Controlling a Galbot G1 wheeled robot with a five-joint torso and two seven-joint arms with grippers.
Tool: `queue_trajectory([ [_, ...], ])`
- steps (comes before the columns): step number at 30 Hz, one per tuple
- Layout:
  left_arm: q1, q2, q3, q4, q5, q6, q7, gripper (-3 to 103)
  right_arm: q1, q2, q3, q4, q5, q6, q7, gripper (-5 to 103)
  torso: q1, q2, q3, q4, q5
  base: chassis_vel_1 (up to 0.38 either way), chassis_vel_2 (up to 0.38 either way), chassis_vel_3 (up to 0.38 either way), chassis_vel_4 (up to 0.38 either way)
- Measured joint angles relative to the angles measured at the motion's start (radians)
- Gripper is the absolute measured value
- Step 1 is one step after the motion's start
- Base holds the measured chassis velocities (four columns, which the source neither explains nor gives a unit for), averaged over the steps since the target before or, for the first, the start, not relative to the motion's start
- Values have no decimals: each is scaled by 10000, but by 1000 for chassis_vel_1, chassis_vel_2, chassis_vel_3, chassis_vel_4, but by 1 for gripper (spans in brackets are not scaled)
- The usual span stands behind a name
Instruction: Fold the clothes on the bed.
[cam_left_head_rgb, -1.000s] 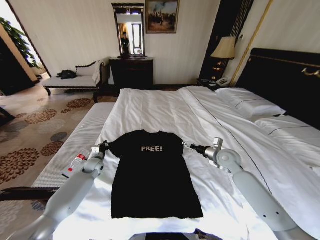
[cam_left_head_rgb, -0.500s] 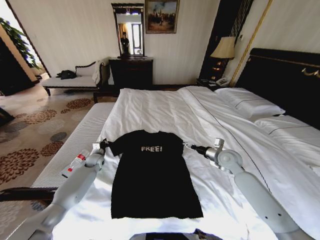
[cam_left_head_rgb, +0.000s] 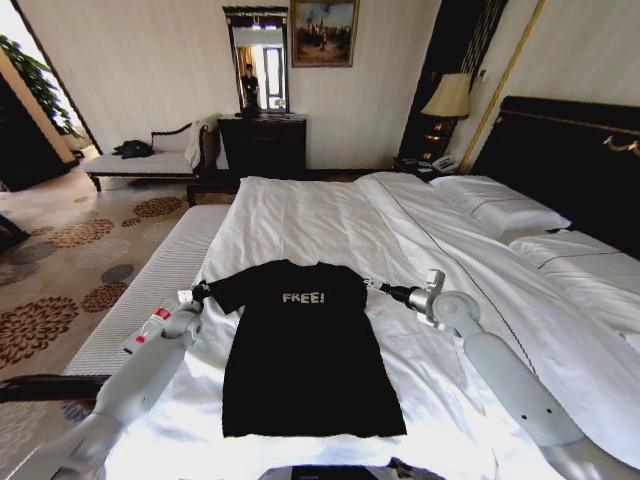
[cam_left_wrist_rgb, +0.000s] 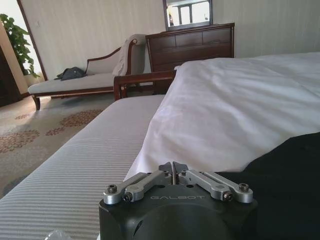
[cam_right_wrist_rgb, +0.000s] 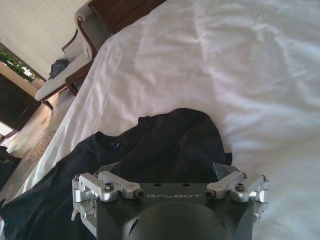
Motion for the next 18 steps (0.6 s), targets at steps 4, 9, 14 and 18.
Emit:
queue_trajectory([
  [4, 49, -26, 2, -36, -39, 108, -93, 14, 202, 160, -250, -483, -205, 29, -195, 100, 0, 0, 0, -3, 3, 0, 0, 0, 0],
  [9, 482, 331, 3, -669, -303, 363, -82, 30, 591, 421, -543, -1380, -648, 165, -590, 100, 0, 0, 1, 0, 5, 0, 0, 0, 0],
  [14, 1178, 884, -131, -1596, -1185, 378, 184, 52, 928, 657, -610, -2289, -1080, 305, -994, 100, 0, 0, 0, 1, 3, 0, 0, 0, 0],
  [18, 1735, 1186, -325, -2364, -2077, 381, 393, 68, 987, 776, -510, -2751, -1264, 388, -1197, 100, 0, 0, 0, 0, 1, 0, 0, 0, 0],
])
